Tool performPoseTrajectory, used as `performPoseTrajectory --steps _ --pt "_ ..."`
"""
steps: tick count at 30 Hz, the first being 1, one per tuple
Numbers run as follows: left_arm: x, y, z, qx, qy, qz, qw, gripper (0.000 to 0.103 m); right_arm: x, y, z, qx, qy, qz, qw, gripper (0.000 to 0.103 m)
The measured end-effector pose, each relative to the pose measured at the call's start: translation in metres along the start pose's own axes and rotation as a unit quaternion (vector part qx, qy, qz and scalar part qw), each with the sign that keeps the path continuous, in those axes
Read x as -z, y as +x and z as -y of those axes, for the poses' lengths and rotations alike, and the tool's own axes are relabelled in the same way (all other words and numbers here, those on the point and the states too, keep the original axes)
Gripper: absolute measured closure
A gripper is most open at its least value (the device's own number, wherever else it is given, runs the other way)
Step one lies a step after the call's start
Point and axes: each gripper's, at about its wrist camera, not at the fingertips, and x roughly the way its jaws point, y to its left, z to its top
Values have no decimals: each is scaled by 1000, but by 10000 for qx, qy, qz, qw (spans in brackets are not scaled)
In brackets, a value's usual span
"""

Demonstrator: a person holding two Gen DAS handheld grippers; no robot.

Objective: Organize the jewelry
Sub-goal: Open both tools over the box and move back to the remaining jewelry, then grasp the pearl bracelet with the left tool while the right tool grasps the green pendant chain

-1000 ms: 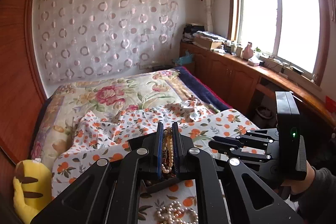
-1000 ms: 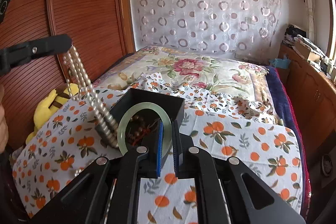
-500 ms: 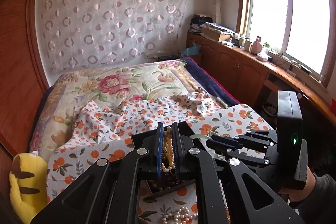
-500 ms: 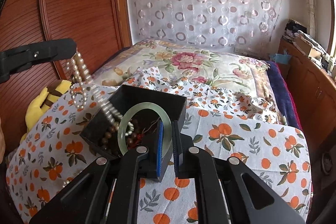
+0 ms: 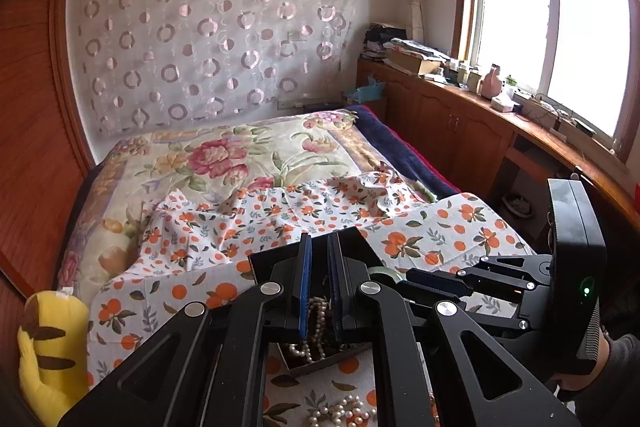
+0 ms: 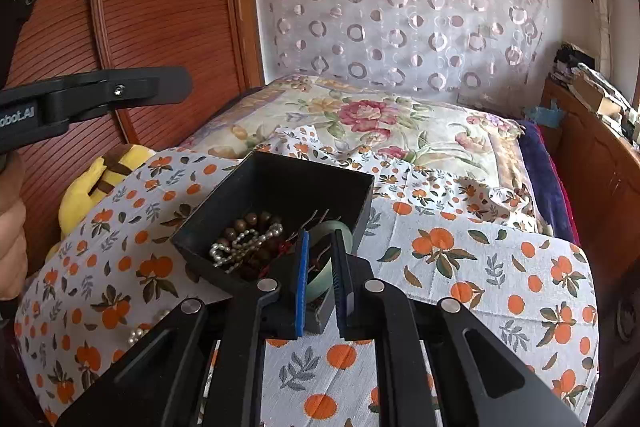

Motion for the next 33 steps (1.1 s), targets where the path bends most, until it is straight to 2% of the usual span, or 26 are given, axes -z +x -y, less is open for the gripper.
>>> performPoseTrajectory --steps 6,13,20,23,25,33 --pt "16 -9 2 18 87 -31 10000 95 8 -19 3 -42 -15 95 9999 89" --pt "65 -20 1 62 134 -270 9995 94 28 -45 4 -209 36 131 9997 89" --pt "112 -24 -1 132 37 -570 9983 93 55 -56 -17 -308 -171 -56 9994 87" --pt "126 -21 1 143 62 -705 9974 88 66 -56 -27 -331 -289 -175 9989 87" --pt "134 -17 3 171 79 -783 9967 83 74 -55 -33 -379 -346 -273 9983 87" --pt "149 5 16 253 178 -1131 9931 82 92 -47 -45 -510 -464 -551 9961 87"
